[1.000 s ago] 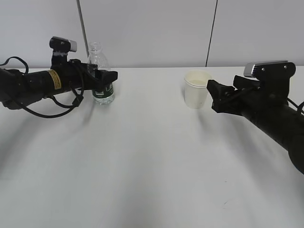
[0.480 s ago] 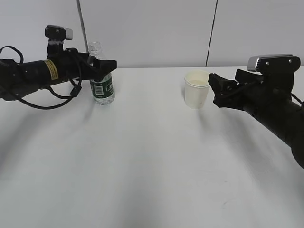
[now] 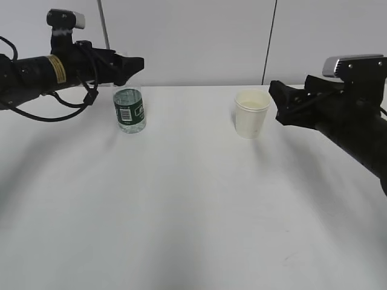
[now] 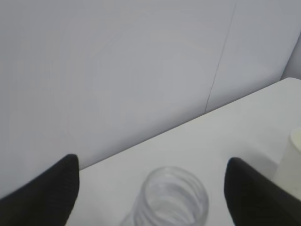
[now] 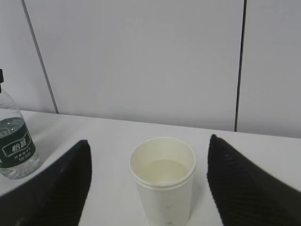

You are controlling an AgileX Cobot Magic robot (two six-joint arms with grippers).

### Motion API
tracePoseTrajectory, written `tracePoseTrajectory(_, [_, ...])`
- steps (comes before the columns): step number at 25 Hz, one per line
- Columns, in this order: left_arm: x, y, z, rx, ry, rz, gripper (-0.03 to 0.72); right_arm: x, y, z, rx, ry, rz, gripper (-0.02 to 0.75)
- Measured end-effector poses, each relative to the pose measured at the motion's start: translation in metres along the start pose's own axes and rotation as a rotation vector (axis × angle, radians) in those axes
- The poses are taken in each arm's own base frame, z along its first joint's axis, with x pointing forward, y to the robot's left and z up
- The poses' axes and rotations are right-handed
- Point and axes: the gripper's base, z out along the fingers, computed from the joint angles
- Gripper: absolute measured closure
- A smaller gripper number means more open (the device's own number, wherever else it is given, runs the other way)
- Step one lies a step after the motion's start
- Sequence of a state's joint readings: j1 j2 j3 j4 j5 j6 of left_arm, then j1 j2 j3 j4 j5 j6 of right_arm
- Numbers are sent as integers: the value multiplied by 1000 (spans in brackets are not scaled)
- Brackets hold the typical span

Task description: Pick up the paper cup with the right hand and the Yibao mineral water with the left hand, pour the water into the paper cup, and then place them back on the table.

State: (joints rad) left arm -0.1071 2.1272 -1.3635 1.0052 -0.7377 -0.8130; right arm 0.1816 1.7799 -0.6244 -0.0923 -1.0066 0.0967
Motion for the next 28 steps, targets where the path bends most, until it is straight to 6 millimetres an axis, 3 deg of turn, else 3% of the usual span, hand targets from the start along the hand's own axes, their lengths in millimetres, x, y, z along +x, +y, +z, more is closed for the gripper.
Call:
tracePoseTrajectory(10, [-46, -1, -20, -111, -14, -28, 114, -40, 1, -4, 12, 14, -14, 143])
tracePoseTrajectory(22, [-99, 6, -66, -479, 52, -138, 144, -103, -2, 22, 60, 196, -30, 143])
tracePoseTrajectory(28, [-109, -2, -83, -692, 150, -171, 185, -121, -4, 29, 88, 317, -11, 143])
